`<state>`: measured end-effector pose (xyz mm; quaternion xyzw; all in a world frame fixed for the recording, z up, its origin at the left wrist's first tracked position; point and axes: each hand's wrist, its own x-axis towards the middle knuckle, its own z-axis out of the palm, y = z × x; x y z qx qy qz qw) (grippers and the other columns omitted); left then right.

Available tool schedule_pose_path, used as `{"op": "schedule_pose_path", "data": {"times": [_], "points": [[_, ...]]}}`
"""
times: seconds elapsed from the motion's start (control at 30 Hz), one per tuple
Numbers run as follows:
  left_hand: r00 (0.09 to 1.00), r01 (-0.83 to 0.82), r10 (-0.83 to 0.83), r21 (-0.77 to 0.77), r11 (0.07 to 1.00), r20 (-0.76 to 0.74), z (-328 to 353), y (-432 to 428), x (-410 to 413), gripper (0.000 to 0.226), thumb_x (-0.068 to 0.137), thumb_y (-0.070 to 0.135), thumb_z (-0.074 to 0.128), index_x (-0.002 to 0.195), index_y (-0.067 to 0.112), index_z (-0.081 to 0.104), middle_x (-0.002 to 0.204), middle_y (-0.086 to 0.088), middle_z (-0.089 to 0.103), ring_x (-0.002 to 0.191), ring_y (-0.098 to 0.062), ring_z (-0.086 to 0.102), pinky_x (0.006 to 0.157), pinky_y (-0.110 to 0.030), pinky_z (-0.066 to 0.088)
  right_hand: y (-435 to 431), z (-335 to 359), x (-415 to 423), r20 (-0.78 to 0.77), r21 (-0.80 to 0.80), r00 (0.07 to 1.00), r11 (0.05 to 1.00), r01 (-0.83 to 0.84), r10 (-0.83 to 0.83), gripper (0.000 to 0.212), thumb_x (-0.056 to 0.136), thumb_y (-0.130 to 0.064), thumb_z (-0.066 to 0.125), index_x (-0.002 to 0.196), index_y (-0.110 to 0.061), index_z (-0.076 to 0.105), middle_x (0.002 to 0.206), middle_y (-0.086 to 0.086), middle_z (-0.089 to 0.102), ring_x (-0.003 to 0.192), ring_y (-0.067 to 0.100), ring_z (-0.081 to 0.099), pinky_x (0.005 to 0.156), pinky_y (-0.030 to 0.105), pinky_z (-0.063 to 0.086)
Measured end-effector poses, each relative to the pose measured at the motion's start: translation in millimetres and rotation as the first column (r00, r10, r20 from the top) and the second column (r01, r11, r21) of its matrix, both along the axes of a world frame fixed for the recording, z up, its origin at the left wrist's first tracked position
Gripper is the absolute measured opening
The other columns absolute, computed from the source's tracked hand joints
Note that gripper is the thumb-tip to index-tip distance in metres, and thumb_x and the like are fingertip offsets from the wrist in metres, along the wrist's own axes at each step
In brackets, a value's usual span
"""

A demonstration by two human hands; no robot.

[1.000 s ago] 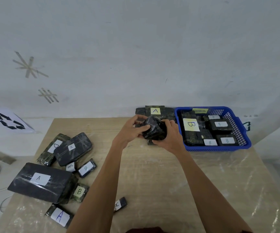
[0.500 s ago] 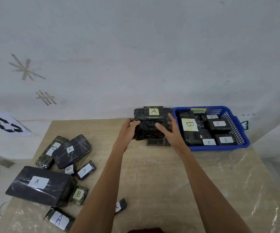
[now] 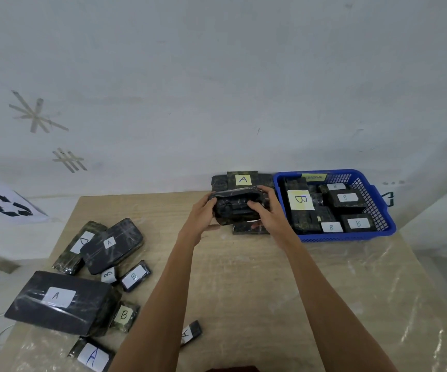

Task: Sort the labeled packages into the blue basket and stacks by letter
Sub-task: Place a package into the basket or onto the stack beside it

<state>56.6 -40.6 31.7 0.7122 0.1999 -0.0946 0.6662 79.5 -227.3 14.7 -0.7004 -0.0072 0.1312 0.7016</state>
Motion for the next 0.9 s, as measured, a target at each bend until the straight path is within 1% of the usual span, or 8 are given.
{"op": "schedule_pose_path", "data": {"times": [0.13,0.27,0.33,0.4,0.47,0.57,0.73,0.9], "points": [[0.999,-0.016,0.016,-0.008,1.0,-0.046,8.1,3.4,5.5,0.039,0.104,0.031,0.031,0.122,0.018,0.063,0.113,-0.007,0.066,0.103,-0.023,0.065,0.09,-0.046,0.059,0.8,7.1,-5.6,0.027,0.049,0.998,0.997,-0.051,0.05,0.036,0.102,-0.024,0.057,0.135,-0.035,0.049,0.126,0.001,0.061,0.102,0.02,0.068,0.064,0.031,0.056],[0.996,-0.015,0.011,-0.04,0.999,-0.091,13.9,2.5,11.7,0.048,0.101,0.052,0.036,0.127,0.021,0.062,0.118,-0.008,0.066,0.105,-0.027,0.067,0.079,-0.04,0.062,8.0,15.7,-9.3,0.063,0.065,0.997,0.997,-0.037,0.033,0.043,0.102,-0.029,0.056,0.142,-0.042,0.043,0.12,-0.005,0.062,0.095,0.017,0.062,0.066,0.032,0.049],[0.997,0.016,-0.021,-0.065,0.998,-0.074,15.4,-0.8,13.3,0.05,0.099,0.059,0.042,0.122,0.022,0.067,0.115,-0.007,0.069,0.104,-0.024,0.069,0.071,-0.034,0.061,13.1,21.5,-10.5,0.07,0.061,0.997,0.997,-0.047,0.042,0.049,0.097,-0.036,0.062,0.141,-0.048,0.043,0.128,0.0,0.06,0.102,0.02,0.064,0.072,0.034,0.052],[0.999,0.03,-0.035,-0.103,0.994,-0.042,16.1,-4.3,12.4,0.043,0.101,0.055,0.045,0.112,0.023,0.071,0.109,-0.004,0.072,0.097,-0.019,0.071,0.069,-0.031,0.06,16.6,25.7,-10.3,0.07,0.073,0.996,0.995,-0.068,0.063,0.047,0.094,-0.04,0.061,0.138,-0.05,0.047,0.137,0.005,0.052,0.116,0.023,0.062,0.08,0.036,0.058],[0.999,0.03,-0.034,-0.143,0.989,-0.027,14.3,-5.7,11.3,0.038,0.102,0.051,0.046,0.111,0.023,0.071,0.11,-0.002,0.072,0.098,-0.016,0.07,0.071,-0.03,0.059,17.8,29.3,-10.2,0.052,0.133,0.996,0.988,-0.076,0.07,0.036,0.101,-0.03,0.05,0.135,-0.042,0.052,0.138,0.005,0.052,0.121,0.025,0.059,0.084,0.041,0.061],[0.999,0.013,-0.021,-0.181,0.983,-0.041,8.2,-6.0,8.5,0.039,0.101,0.05,0.049,0.12,0.021,0.067,0.119,-0.002,0.068,0.106,-0.017,0.066,0.079,-0.035,0.059,18.7,32.4,-12.5,-0.013,0.22,0.997,0.973,-0.076,0.081,0.036,0.106,-0.016,0.035,0.132,-0.031,0.056,0.136,0.003,0.052,0.123,0.026,0.056,0.082,0.047,0.061],[0.999,-0.037,0.027,-0.238,0.971,-0.045,0.6,-9.9,4.4,0.033,0.103,0.044,0.048,0.115,0.02,0.066,0.113,-0.003,0.07,0.104,-0.017,0.066,0.087,-0.04,0.059,20.1,31.8,-17.4,0.003,0.192,0.995,0.976,-0.101,0.102,0.036,0.105,-0.007,0.036,0.13,-0.024,0.055,0.131,0.003,0.054,0.118,0.024,0.059,0.083,0.047,0.061],[0.998,-0.044,0.032,-0.242,0.969,-0.051,-2.5,-9.0,5.2,0.035,0.103,0.043,0.048,0.118,0.018,0.066,0.11,-0.003,0.071,0.105,-0.018,0.067,0.096,-0.046,0.057,20.6,31.6,-18.5,0.009,0.187,0.994,0.976,-0.108,0.108,0.034,0.105,-0.008,0.037,0.131,-0.023,0.054,0.13,0.002,0.054,0.117,0.024,0.059,0.083,0.046,0.061]]}}
